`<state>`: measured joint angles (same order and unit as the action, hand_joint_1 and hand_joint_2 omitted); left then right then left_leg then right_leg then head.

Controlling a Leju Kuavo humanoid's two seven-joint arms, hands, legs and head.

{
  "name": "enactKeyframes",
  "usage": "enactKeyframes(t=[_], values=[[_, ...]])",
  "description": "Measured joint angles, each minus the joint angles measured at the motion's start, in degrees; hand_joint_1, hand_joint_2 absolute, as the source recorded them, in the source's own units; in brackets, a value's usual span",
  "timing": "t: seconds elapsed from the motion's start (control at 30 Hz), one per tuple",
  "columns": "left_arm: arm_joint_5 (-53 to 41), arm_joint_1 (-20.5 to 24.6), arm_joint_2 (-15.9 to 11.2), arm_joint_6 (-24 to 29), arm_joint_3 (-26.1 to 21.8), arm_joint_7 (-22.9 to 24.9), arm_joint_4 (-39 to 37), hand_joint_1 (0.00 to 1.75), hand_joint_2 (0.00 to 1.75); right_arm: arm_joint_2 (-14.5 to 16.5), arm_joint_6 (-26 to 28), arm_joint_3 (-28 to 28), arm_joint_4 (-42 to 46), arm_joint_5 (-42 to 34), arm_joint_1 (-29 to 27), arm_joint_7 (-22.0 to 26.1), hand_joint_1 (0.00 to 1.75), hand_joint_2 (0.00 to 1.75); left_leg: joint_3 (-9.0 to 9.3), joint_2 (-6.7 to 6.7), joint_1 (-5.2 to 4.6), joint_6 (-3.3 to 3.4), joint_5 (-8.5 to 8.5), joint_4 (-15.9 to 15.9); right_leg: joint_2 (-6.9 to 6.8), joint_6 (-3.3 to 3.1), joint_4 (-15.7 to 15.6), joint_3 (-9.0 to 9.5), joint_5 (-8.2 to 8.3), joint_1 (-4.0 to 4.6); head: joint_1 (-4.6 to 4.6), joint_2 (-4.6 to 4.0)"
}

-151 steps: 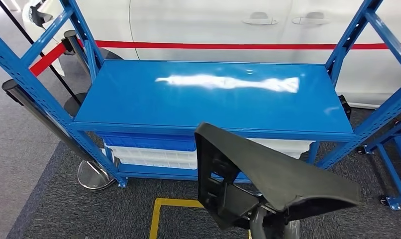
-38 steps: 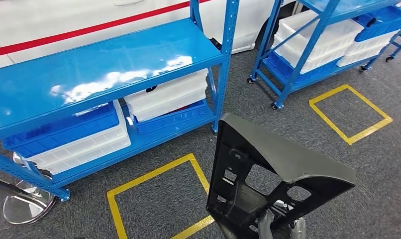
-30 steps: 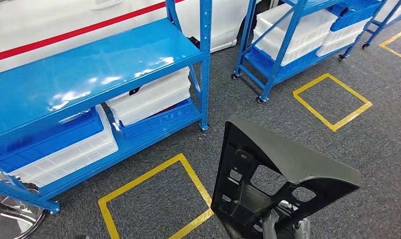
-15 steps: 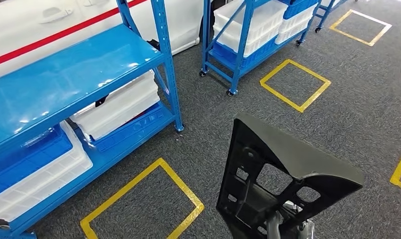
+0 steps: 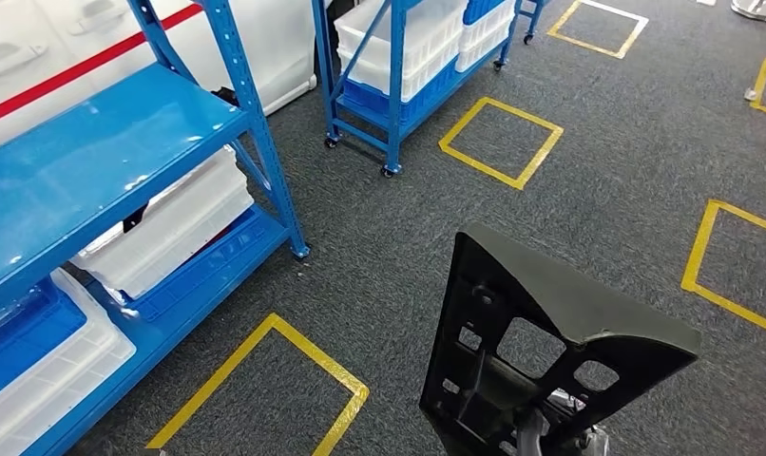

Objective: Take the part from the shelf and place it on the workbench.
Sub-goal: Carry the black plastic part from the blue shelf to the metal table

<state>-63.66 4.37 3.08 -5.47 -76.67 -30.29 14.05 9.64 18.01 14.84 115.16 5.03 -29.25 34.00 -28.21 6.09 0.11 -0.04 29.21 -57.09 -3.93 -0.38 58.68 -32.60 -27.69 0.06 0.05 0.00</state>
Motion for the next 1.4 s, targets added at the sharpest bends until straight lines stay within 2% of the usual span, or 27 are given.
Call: enactKeyframes(t=[0.07,0.1,0.13,0.2,0.23,0.27,0.3,0.37,0.43,0.5,0.57,0.63,0.7,0.77,0.8,0.83,0.87,0.93,1.0,1.07,1.13,1.2,1.27,1.3,1.33,1.37,1.4], values=[[-0.1,0.2,-0.1,0.0,0.0,-0.1,0.0,0.0,0.0,0.3,-0.6,-0.4,0.0,0.4,-0.2,0.2,1.75,1.75,0.29,0.58,0.15,-0.57,0.32,-0.1,1.31,-0.69,-0.4,-0.12,0.29,-0.06,0.02,-0.01],[-0.2,0.2,-0.1,0.0,0.0,-0.1,0.0,0.0,0.0,0.5,-0.9,-0.6,0.0,0.6,-0.3,0.3,1.75,1.75,0.05,-0.23,0.3,-0.83,1.07,-0.8,1.9,-1.08,-0.6,-0.11,0.49,-0.19,-0.08,-0.01],[-0.3,0.2,-0.1,-0.1,0.0,-0.2,0.0,0.0,0.0,0.7,-1.2,-0.8,0.0,0.7,-0.3,0.4,1.75,1.75,-0.75,-1.61,0.45,-1.09,2.51,-2.8,2.5,-1.45,-0.8,-0.09,0.7,-0.39,-0.2,-0.01],[-0.6,0.0,-0.1,-0.1,0.0,-0.3,0.0,0.0,0.0,1.2,-1.8,-1.0,0.0,1.0,-0.4,0.5,1.75,1.75,-4.0,-4.71,0.65,-1.43,6.51,-10.1,3.75,-1.87,-0.9,-0.19,0.89,-0.46,-0.53,0.0],[-0.6,-0.1,-0.1,-0.1,0.0,-0.3,0.0,0.0,0.0,1.4,-2.0,-1.1,0.0,1.2,-0.4,0.5,1.75,1.75,-5.87,-5.38,0.67,-1.52,8.02,-14.1,4.5,-1.95,-0.9,-0.26,0.92,-0.41,-0.59,0.0],[-0.6,-0.2,-0.1,-0.1,0.0,-0.3,0.0,0.0,0.0,1.5,-2.1,-1.3,0.0,1.3,-0.4,0.5,1.75,1.75,-7.15,-5.63,0.67,-1.55,8.48,-16.5,5.27,-1.97,-0.8,-0.28,0.94,-0.36,-0.6,0.0],[-0.6,-0.3,-0.1,-0.1,0.0,-0.3,0.0,0.0,0.0,1.6,-2.2,-1.5,0.0,1.3,-0.4,0.5,1.75,1.75,-7.47,-5.73,0.67,-1.52,7.65,-16.8,6.08,-1.96,-0.7,-0.28,0.93,-0.34,-0.59,0.0],[-0.7,-0.2,-0.2,-0.1,0.0,-0.4,0.0,0.0,0.0,1.9,-2.6,-1.8,0.0,1.5,-0.5,0.5,1.75,1.75,-5.16,-6.53,0.76,-1.38,3.25,-10.7,7.7,-1.82,-0.3,-0.23,0.84,-0.37,-0.59,0.0],[-0.7,-0.2,-0.2,-0.1,0.0,-0.5,0.0,0.0,0.0,2.3,-3.1,-2.2,0.0,1.8,-0.5,0.5,1.75,1.75,-2.3,-8.91,0.9,-1.19,0.26,-3.6,9.18,-1.4,0.2,-0.45,0.71,-0.29,-0.59,-0.01],[-0.7,-0.3,-0.2,-0.1,0.0,-0.6,0.0,0.0,0.0,2.6,-3.4,-2.5,0.0,2.0,-0.5,0.5,1.75,1.75,-1.49,-10.09,0.87,-0.92,0.08,-1.4,10.43,-0.74,0.4,-0.91,0.86,-0.28,-0.6,-0.01],[-0.7,-0.1,-0.2,-0.1,0.0,-0.6,0.0,0.0,0.0,2.8,-3.6,-2.7,0.0,2.2,-0.7,0.6,1.75,1.75,-1.41,-8.98,0.89,-0.24,-0.26,-1.1,11.39,-0.03,0.4,-1.3,1.12,-0.45,-0.62,-0.01],[-0.8,0.1,-0.2,-0.1,0.0,-0.7,0.0,0.0,0.0,2.9,-3.8,-3.1,0.0,2.4,-0.9,0.6,1.75,1.75,-1.27,-7.65,0.97,0.62,-0.74,-0.6,9.37,0.44,2.1,-2.23,-0.1,-0.34,-0.42,0.0],[-0.8,0.0,-0.2,-0.1,0.0,-0.7,0.0,0.0,0.0,3.1,-4.2,-3.5,0.0,2.6,-0.9,0.6,1.75,1.75,-1.32,-6.12,0.75,1.13,-0.88,-0.4,5.96,0.74,8.0,-5.02,-3.65,-0.29,-0.11,0.0],[-0.8,-0.3,-0.2,-0.1,0.0,-0.7,0.0,0.0,0.0,3.3,-4.6,-3.8,-0.1,2.9,-0.9,0.6,1.75,1.75,-1.47,-4.44,0.5,1.34,-0.79,-0.4,4.68,1.0,14.2,-7.9,-6.33,-0.48,0.0,0.0],[-0.8,-0.3,-0.2,-0.1,0.0,-0.7,0.0,0.0,0.0,3.4,-4.7,-4.0,-0.1,3.0,-1.0,0.6,1.75,1.75,-1.49,-3.66,0.44,1.35,-0.73,-0.4,4.42,1.04,15.0,-8.09,-6.17,-0.54,0.01,0.0],[-0.8,-0.3,-0.2,-0.1,0.0,-0.7,0.0,0.0,0.0,3.5,-4.9,-4.2,-0.2,3.2,-1.0,0.6,1.75,1.75,-1.46,-2.95,0.41,1.32,-0.65,-0.4,4.13,0.99,13.6,-7.13,-5.01,-0.58,0.01,0.0],[-0.8,-0.2,-0.2,-0.1,0.0,-0.8,0.0,0.0,0.0,3.6,-5.1,-4.4,-0.3,3.3,-1.0,0.6,1.75,1.75,-1.32,-2.31,0.4,1.22,-0.55,-0.4,3.54,0.84,10.4,-5.18,-3.26,-0.56,0.02,0.0],[-0.9,-0.1,-0.1,-0.1,0.0,-0.8,0.0,0.0,0.0,3.9,-5.4,-4.6,-0.3,3.5,-1.0,0.6,1.75,1.75,-1.0,-1.17,0.26,0.8,-0.26,-0.5,1.2,0.3,3.1,-1.04,-0.88,-0.15,0.01,0.0],[-1.0,-0.1,-0.1,-0.1,0.0,-0.8,0.0,0.0,0.0,4.2,-5.6,-4.8,-0.3,3.6,-1.0,0.6,1.75,1.75,-0.78,-0.2,0.08,0.26,-0.04,-0.6,0.11,-0.24,0.0,0.39,-0.61,0.37,-0.06,0.0],[-1.0,0.1,-0.1,-0.1,0.0,-0.8,0.0,0.0,0.0,4.5,-5.7,-5.0,-0.3,3.7,-1.1,0.7,1.75,1.75,-0.56,0.74,0.04,-0.26,0.15,-0.5,1.29,-0.74,-0.4,0.3,-0.38,0.44,-0.1,0.0],[-1.0,0.3,-0.1,-0.1,0.1,-0.8,0.0,0.0,0.0,4.8,-5.9,-5.3,-0.3,3.8,-1.2,0.7,1.75,1.75,-0.91,-0.83,0.26,-0.77,1.59,-2.0,2.45,-1.38,-0.9,0.51,-0.03,0.14,-0.22,0.0],[-1.1,0.2,-0.1,-0.2,0.1,-0.9,0.0,0.0,0.0,5.2,-6.2,-5.5,-0.3,4.0,-1.1,0.8,1.75,1.75,-3.35,-4.07,0.53,-1.13,5.08,-7.9,3.63,-1.86,-1.2,0.64,0.14,-0.07,-0.48,0.0],[-1.1,-0.2,-0.1,-0.2,0.1,-0.9,0.0,0.0,0.0,5.5,-6.5,-5.7,-0.3,4.2,-1.1,0.8,1.75,1.75,-6.8,-5.44,0.59,-1.32,7.95,-15.2,5.06,-2.02,-1.1,0.61,0.13,-0.03,-0.61,0.0],[-1.1,-0.2,-0.1,-0.2,0.1,-0.9,0.0,0.0,0.0,5.5,-6.6,-5.8,-0.4,4.3,-1.1,0.8,1.75,1.75,-7.69,-5.63,0.6,-1.38,7.88,-16.8,5.85,-2.03,-1.0,0.64,0.12,-0.01,-0.61,0.0],[-1.1,-0.3,-0.1,-0.2,0.1,-0.9,0.0,0.0,0.0,5.6,-6.7,-5.9,-0.4,4.4,-1.1,0.9,1.75,1.75,-7.59,-5.74,0.63,-1.39,6.6,-16.1,6.62,-1.99,-0.9,0.68,0.09,-0.02,-0.62,0.0],[-1.1,-0.2,-0.1,-0.2,0.1,-0.9,0.0,0.0,0.0,5.6,-6.7,-6.0,-0.5,4.4,-1.1,0.9,1.75,1.75,-6.5,-6.04,0.68,-1.38,4.38,-13.2,7.41,-1.9,-0.7,0.73,0.01,-0.06,-0.61,0.0],[-1.1,-0.2,-0.1,-0.2,0.1,-0.9,0.0,0.0,0.0,5.7,-6.7,-6.1,-0.5,4.4,-1.1,0.9,1.75,1.75,-4.93,-7.13,0.82,-1.36,2.2,-9.3,8.15,-1.73,-0.4,0.7,-0.12,-0.13,-0.62,0.0]])
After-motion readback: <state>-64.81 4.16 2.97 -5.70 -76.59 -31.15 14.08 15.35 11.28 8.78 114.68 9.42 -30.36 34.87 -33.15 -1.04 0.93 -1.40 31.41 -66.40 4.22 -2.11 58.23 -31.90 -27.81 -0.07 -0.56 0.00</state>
